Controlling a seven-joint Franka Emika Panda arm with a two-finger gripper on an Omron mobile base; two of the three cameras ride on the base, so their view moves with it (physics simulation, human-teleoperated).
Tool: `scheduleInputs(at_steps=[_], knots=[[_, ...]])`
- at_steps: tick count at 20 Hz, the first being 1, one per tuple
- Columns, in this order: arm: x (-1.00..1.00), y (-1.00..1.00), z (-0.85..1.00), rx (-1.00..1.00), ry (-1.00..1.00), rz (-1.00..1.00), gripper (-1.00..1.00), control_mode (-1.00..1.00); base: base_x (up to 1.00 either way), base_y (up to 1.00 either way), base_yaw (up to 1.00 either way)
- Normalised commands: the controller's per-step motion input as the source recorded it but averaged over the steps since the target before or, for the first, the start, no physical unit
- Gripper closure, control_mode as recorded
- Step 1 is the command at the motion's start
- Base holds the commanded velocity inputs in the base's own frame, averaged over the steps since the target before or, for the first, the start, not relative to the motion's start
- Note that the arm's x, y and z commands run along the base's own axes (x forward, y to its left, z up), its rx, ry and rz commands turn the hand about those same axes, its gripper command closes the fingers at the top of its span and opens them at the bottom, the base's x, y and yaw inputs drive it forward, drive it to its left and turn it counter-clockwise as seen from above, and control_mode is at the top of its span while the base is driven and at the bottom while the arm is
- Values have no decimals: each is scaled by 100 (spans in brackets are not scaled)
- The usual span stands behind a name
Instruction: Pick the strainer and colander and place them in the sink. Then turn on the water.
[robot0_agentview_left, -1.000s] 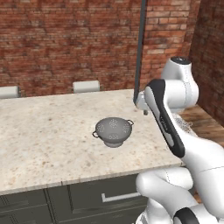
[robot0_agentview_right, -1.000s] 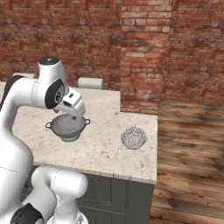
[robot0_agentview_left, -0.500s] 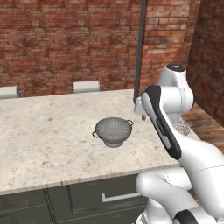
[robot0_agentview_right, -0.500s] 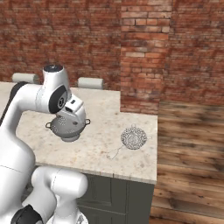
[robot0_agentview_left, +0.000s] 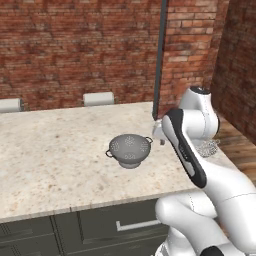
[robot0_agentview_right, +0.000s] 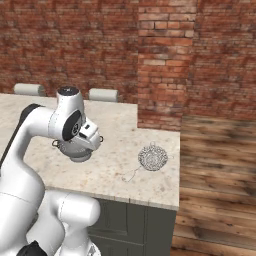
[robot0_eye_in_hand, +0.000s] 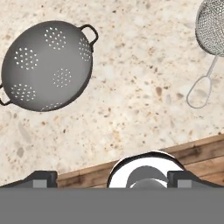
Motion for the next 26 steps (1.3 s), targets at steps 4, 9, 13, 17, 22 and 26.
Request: scheduleInputs(at_steps=[4,9,13,17,22,26], knots=[[15,15,-29,0,0,0,-100,-100,0,0,0],[37,6,-21,0,8,0,-100,-100,0,0,0],[34,1,-14,2,1,0,-100,-100,0,0,0],[41,8,-14,1,0,0,-100,-100,0,0,0],[33,10,-24,0,0,0,-100,-100,0,0,0],[29,8,-29,0,0,0,-100,-100,0,0,0]])
